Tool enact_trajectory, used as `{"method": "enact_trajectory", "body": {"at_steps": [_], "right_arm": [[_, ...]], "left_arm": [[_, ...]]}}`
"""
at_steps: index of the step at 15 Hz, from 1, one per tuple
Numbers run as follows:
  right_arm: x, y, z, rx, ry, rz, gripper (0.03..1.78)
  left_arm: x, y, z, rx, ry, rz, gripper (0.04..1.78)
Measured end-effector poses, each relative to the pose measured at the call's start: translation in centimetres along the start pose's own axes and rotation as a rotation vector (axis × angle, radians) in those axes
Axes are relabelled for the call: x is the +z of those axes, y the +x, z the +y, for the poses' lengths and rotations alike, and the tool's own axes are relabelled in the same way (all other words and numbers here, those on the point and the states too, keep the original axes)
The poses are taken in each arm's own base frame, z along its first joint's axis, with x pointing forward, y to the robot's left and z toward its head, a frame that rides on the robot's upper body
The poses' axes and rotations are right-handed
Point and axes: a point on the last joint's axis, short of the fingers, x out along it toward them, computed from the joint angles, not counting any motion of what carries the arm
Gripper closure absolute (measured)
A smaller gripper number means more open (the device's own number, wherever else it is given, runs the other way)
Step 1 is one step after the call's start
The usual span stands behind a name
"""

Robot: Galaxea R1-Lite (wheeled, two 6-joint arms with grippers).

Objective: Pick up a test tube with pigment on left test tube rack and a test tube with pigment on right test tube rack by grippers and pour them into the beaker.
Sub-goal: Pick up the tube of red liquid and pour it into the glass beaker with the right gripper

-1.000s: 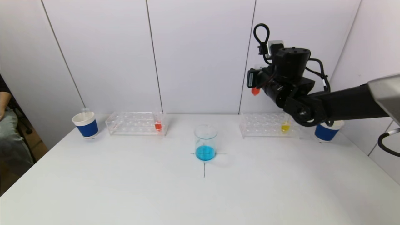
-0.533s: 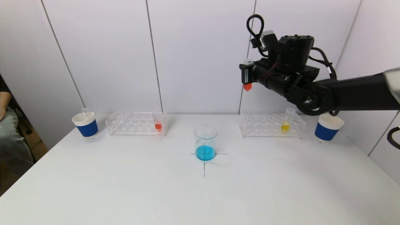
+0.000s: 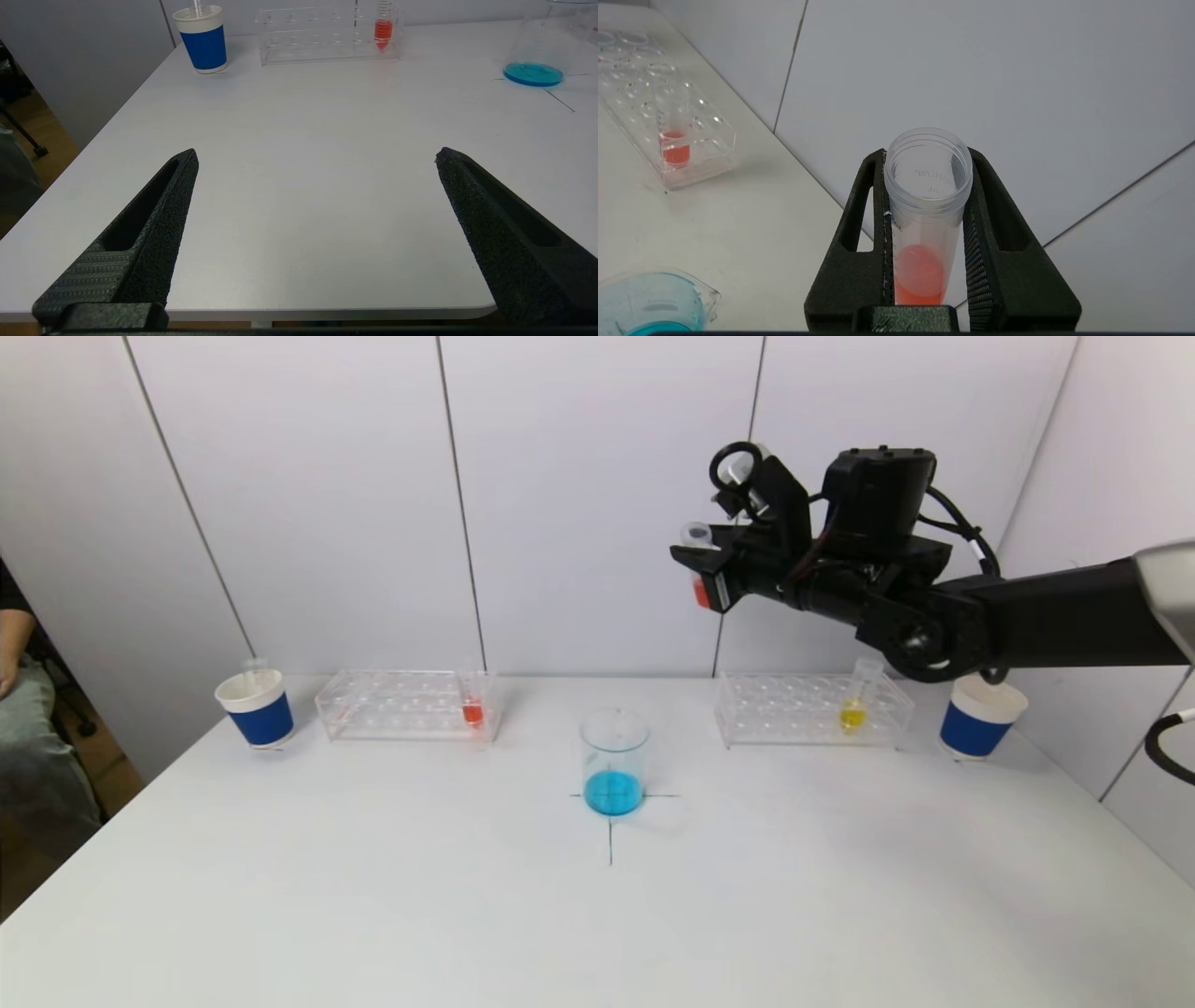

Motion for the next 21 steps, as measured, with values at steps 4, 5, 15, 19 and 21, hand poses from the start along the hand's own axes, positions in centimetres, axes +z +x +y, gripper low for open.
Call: {"method": "enact_trajectory", "body": {"at_steps": [4, 5, 15, 19, 21], "right_arm": [[-1.3, 1.1, 1.3, 0.081, -0.137, -0.007, 1.33], [-1.6, 1.5, 1.7, 0.106, -0.163, -0.014, 1.33], [-3.6, 2.4, 3.6, 0.268, -0.48, -0.105, 1.33], [-3.4, 2.3, 3.7, 0.258, -0.558, -0.177, 1.33], [-3.5, 2.4, 4.3, 0.232, -0.605, -0.23, 1.33]], "left_arm": [[0.0, 0.0, 0.0, 0.0, 0.0, 0.0, 0.04], [0.0, 0.0, 0.0, 0.0, 0.0, 0.0, 0.04], [0.0, 0.0, 0.0, 0.0, 0.0, 0.0, 0.04], [0.0, 0.0, 0.0, 0.0, 0.0, 0.0, 0.04], [0.0, 0.0, 0.0, 0.0, 0.0, 0.0, 0.04]]}}
